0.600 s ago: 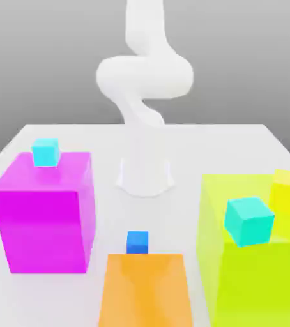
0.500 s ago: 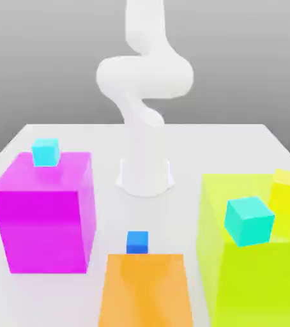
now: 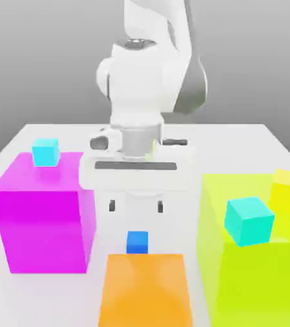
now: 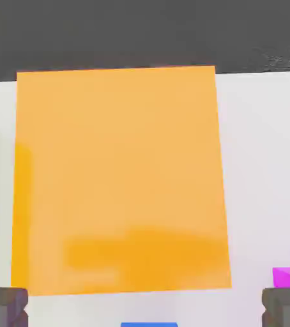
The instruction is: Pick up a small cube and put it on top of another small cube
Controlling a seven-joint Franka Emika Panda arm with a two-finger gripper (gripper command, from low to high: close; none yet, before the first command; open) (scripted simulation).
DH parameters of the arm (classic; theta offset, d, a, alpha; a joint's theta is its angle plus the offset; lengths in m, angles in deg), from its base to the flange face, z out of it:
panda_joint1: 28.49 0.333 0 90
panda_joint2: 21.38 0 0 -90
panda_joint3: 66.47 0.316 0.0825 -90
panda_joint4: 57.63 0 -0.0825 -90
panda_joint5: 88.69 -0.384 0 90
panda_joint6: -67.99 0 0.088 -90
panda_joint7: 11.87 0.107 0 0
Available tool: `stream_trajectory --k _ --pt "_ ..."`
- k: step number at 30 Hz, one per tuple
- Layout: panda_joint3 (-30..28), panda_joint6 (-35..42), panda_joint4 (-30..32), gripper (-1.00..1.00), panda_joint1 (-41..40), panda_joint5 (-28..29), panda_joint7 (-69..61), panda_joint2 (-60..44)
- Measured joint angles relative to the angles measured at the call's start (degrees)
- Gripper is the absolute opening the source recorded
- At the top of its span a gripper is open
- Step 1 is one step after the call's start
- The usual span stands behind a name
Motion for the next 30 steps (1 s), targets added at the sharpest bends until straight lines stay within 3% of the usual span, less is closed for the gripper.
stream_trajectory --k 7,8,15,24,30 --pt "1.37 -14.02 -0.87 0.00 -1.23 -1.08 -0.84 -17.36" --pt "1.54 -15.61 -1.21 -1.00 -1.41 -1.06 -0.84 -19.29" --pt "1.57 -15.95 -1.28 -1.00 -1.48 -0.77 -0.59 -19.71" --pt "1.59 -2.02 1.73 -1.00 -1.54 -0.57 -0.58 -2.65" --pt "-1.26 4.21 -7.31 -1.00 0.29 -3.33 -7.24 6.16"
